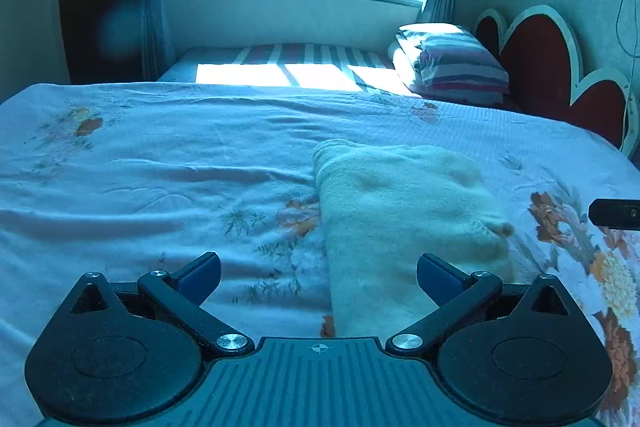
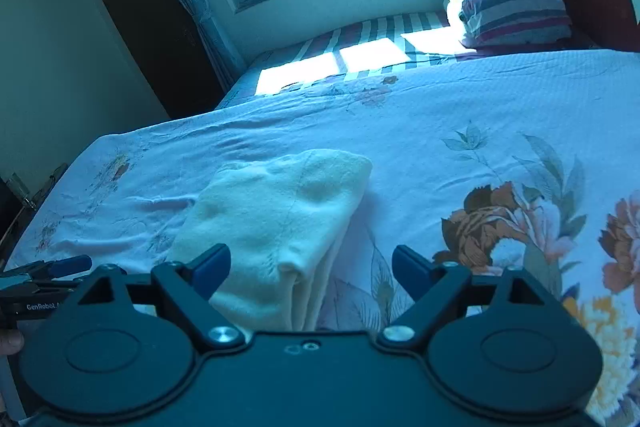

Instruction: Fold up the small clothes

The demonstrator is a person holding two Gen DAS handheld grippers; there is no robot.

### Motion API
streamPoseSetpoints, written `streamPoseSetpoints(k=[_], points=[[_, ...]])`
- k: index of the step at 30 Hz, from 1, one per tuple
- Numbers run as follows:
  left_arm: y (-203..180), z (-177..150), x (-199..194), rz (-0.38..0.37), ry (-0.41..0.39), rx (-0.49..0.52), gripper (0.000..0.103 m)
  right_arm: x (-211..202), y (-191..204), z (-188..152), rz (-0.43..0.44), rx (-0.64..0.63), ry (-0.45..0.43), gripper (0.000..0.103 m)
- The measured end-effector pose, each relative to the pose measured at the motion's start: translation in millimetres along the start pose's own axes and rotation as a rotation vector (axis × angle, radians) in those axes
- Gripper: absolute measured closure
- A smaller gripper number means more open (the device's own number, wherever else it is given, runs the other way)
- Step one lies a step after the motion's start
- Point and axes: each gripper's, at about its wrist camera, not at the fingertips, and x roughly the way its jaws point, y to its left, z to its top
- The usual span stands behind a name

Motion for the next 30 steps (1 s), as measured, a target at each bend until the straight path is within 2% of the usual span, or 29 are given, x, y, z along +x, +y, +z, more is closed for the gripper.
streamPoseSetpoints(k=[2, 5, 7, 12, 16, 22, 30], points=[[2.0, -16.8, -38.5, -0.024, -0.026, -0.023, 0.000, -36.7, 23.3, -22.3, -0.043, -0.030, -0.047, 0.003], [8.7, -37.4, -93.5, -0.031, -0.071, -0.021, 0.000, -77.8, 58.1, -54.6, -0.131, -0.098, -0.062, 0.002], [12.9, -49.7, -127.3, -0.039, -0.087, -0.012, 0.000, -111.7, 78.8, -77.4, -0.172, -0.113, -0.118, 0.001], [10.6, -78.4, -195.9, -0.059, -0.145, 0.030, 0.000, -167.0, 116.7, -111.2, -0.166, -0.085, -0.173, 0.001], [10.1, -95.5, -223.2, -0.056, -0.160, 0.044, 0.000, -192.9, 141.3, -132.6, -0.191, -0.141, -0.204, 0.002], [9.4, -106.4, -243.3, -0.042, -0.179, 0.052, 0.000, -208.6, 148.4, -147.2, -0.215, -0.140, -0.211, 0.002], [2.0, -108.1, -256.7, -0.041, -0.205, 0.068, 0.000, -217.1, 154.7, -160.8, -0.205, -0.138, -0.231, 0.001]])
